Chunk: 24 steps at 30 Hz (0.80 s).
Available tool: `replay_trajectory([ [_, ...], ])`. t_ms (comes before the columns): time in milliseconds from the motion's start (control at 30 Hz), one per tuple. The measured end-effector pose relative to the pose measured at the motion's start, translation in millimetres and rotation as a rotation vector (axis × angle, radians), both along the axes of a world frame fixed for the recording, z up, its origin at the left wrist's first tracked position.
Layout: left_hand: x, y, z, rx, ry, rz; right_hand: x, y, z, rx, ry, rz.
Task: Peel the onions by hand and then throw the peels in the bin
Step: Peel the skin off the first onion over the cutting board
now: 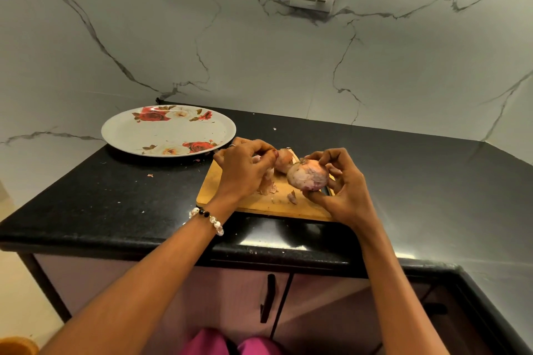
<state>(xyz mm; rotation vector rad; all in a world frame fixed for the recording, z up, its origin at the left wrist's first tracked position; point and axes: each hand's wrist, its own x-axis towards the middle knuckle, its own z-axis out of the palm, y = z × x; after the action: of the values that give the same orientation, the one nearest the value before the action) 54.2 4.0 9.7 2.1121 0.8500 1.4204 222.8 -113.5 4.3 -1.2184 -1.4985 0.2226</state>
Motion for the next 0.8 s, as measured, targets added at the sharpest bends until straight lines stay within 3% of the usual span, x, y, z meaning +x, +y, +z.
replay_trajectory([
  [133,0.6,-1.3,-1.5,0.038,-0.003,-0.011,3.8,0.0,-1.0,0.041,0.078,-0.023],
  [400,3.1,2.5,-11.0,0.19,0.099,-0.027,10.2,4.6,-4.3,0.128,-0.031,-0.32],
  [800,2.2,-5.7,-8.1,0.277,0.192,0.036,11.7,5.5,-5.5,0.133,-0.042,-0.379],
])
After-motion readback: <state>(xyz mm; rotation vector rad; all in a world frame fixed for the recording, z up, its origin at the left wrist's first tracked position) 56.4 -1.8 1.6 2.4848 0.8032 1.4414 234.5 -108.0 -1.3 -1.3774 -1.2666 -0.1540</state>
